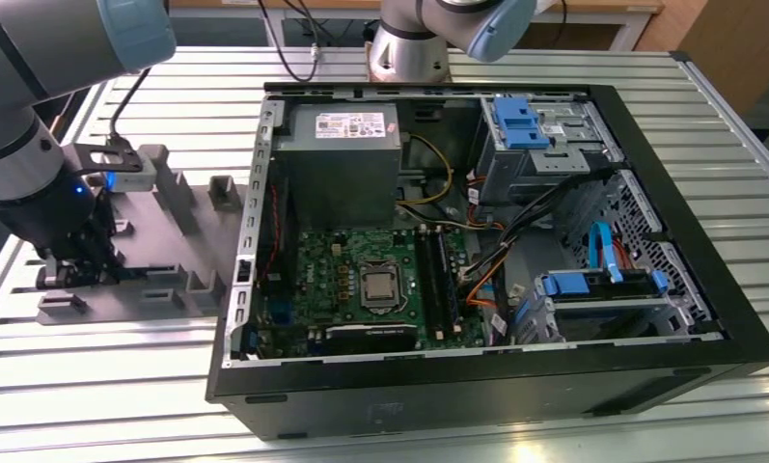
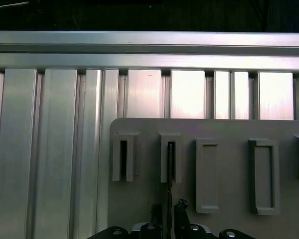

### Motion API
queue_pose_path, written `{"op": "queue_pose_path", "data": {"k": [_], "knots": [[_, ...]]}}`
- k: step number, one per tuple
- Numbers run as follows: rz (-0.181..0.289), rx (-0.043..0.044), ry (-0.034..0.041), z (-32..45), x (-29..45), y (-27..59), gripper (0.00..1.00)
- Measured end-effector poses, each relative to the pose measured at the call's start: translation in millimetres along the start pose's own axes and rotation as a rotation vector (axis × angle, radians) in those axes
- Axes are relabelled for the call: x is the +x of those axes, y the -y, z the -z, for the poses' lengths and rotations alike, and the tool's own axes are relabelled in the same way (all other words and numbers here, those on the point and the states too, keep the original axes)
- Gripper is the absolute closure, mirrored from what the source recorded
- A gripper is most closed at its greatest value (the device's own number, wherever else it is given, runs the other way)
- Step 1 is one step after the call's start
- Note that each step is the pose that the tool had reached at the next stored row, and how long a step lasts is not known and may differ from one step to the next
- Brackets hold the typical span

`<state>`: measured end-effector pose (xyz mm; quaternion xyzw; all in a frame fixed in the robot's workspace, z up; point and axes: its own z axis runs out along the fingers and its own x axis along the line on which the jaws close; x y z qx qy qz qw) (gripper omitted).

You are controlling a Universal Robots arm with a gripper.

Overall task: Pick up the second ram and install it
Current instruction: 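Pick up the second ram and move it above second insertion slot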

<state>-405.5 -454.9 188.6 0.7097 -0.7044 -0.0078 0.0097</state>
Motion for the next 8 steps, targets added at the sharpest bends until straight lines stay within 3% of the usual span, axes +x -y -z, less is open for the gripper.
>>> {"op": "queue_pose_path", "data": {"k": [4, 5, 8], "knots": [[0.001, 0.0001, 0.0, -0.2, 0.0, 0.0, 0.77], [0.001, 0.0001, 0.0, -0.2, 0.0, 0.0, 0.84], [0.001, 0.0001, 0.0, -0.2, 0.0, 0.0, 0.84]]}}
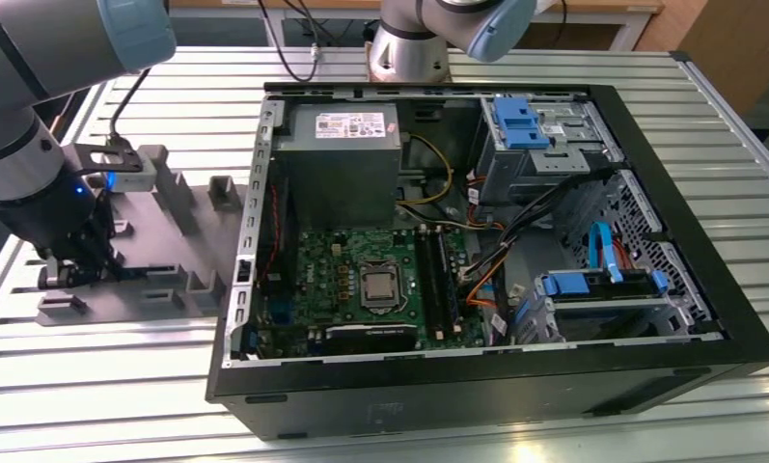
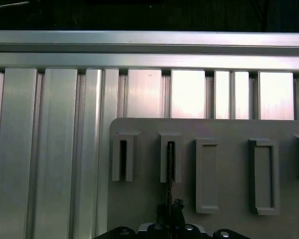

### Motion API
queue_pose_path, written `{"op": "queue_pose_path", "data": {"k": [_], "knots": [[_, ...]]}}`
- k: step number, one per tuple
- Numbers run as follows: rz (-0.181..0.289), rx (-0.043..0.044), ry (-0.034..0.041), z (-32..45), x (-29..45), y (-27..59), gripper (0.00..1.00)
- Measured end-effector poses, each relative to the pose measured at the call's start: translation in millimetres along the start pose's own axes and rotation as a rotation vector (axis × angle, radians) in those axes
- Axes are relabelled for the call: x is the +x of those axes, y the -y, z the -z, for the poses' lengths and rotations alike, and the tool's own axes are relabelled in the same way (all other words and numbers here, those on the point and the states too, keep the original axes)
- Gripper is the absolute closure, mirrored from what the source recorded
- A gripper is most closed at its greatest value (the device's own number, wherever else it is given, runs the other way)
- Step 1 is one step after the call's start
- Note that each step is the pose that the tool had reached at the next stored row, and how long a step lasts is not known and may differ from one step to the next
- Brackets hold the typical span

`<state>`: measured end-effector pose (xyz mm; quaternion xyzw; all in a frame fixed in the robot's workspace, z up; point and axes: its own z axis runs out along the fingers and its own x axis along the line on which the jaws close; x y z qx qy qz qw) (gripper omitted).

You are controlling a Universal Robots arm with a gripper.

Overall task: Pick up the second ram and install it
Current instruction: 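Pick up the second ram and move it above second insertion slot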

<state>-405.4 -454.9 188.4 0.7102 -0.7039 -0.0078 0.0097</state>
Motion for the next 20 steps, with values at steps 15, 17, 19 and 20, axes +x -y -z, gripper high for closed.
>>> {"op": "queue_pose_path", "data": {"k": [15, 17, 19, 20], "knots": [[0.0, 0.0, -0.0001, 1.5, 0.0, 0.0, 0.86], [0.0, 0.0, -0.0001, 3.7, 0.0, -0.1, 0.86], [0.0, 0.0001, 0.0, 6.5, 0.0, -0.2, 0.86], [0.0, 0.0001, 0.0, 8.2, 0.0, -0.2, 0.86]]}}
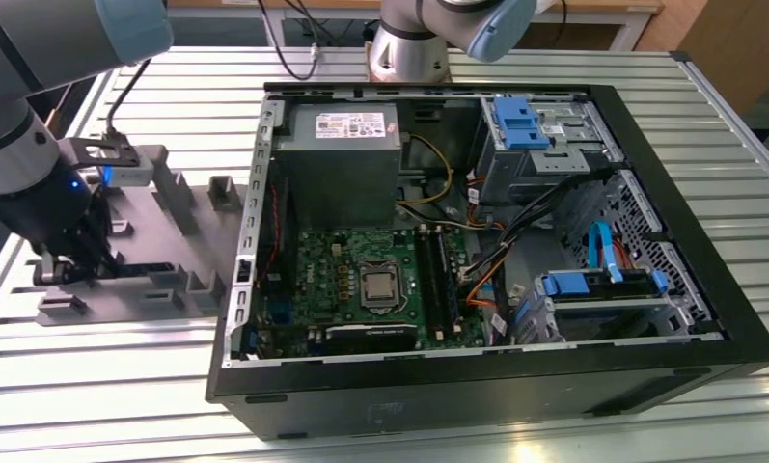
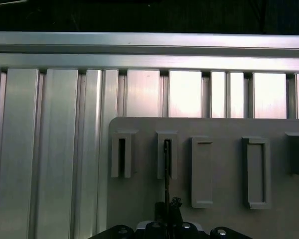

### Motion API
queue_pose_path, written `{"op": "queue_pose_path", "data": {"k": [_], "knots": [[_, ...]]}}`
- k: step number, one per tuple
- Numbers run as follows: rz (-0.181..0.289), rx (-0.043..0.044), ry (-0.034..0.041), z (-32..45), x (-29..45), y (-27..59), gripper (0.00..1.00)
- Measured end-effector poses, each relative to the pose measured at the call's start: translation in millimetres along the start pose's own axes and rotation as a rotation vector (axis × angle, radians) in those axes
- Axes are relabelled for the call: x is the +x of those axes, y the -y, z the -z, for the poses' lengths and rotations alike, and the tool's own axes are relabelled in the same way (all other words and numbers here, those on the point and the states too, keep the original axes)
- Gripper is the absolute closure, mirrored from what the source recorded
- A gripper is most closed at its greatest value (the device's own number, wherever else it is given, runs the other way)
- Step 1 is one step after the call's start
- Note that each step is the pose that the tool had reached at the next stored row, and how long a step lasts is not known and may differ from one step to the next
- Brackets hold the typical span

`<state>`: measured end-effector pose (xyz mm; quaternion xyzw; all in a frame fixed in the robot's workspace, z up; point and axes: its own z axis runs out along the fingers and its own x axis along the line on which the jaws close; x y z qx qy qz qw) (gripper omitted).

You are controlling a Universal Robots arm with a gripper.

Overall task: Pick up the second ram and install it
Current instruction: 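Pick up the second ram and move it above second insertion slot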

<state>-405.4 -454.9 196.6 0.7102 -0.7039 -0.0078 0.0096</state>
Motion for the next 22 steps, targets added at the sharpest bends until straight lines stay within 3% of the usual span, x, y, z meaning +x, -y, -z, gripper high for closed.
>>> {"op": "queue_pose_path", "data": {"k": [4, 22], "knots": [[0.0, -0.0001, -0.0001, 6.1, 0.0, -0.2, 0.86], [0.0, 0.0, 0.0, 10.2, 0.0, -0.3, 0.86]]}}
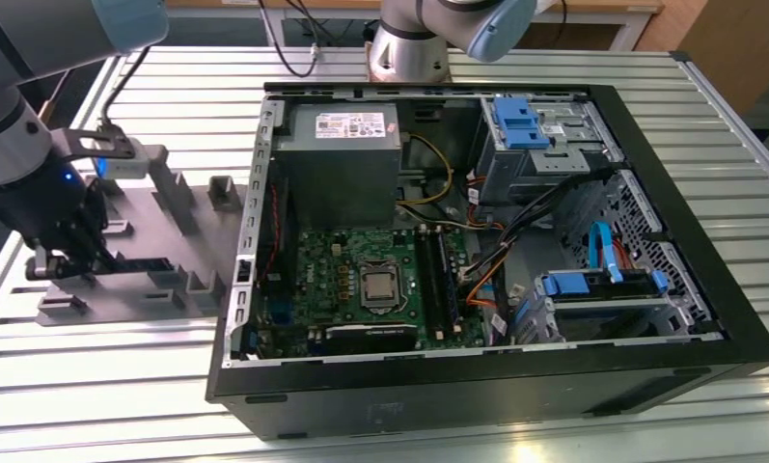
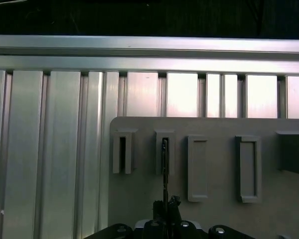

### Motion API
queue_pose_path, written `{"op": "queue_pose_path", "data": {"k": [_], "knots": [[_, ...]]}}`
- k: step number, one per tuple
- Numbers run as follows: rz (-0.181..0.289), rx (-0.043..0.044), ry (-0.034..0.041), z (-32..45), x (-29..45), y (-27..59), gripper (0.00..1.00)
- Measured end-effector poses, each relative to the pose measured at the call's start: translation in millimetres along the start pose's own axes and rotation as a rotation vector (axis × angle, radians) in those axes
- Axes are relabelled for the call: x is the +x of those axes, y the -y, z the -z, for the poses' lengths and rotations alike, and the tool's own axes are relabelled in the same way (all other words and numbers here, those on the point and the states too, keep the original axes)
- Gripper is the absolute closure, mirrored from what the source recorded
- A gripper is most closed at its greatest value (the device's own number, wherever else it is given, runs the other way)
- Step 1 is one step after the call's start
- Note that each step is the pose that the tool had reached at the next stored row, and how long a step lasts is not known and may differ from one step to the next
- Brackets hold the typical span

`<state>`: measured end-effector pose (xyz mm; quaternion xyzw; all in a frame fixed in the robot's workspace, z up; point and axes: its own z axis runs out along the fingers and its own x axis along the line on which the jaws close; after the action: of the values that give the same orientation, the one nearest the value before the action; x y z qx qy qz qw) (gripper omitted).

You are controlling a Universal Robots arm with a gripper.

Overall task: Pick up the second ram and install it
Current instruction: 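Pick up the second ram and move it above second insertion slot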

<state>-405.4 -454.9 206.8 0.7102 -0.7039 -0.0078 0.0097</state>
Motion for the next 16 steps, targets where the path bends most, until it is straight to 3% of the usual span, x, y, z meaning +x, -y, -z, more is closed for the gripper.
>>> {"op": "queue_pose_path", "data": {"k": [16], "knots": [[0.0, -0.0001, 0.0001, 6.5, 0.0, -0.2, 0.86]]}}
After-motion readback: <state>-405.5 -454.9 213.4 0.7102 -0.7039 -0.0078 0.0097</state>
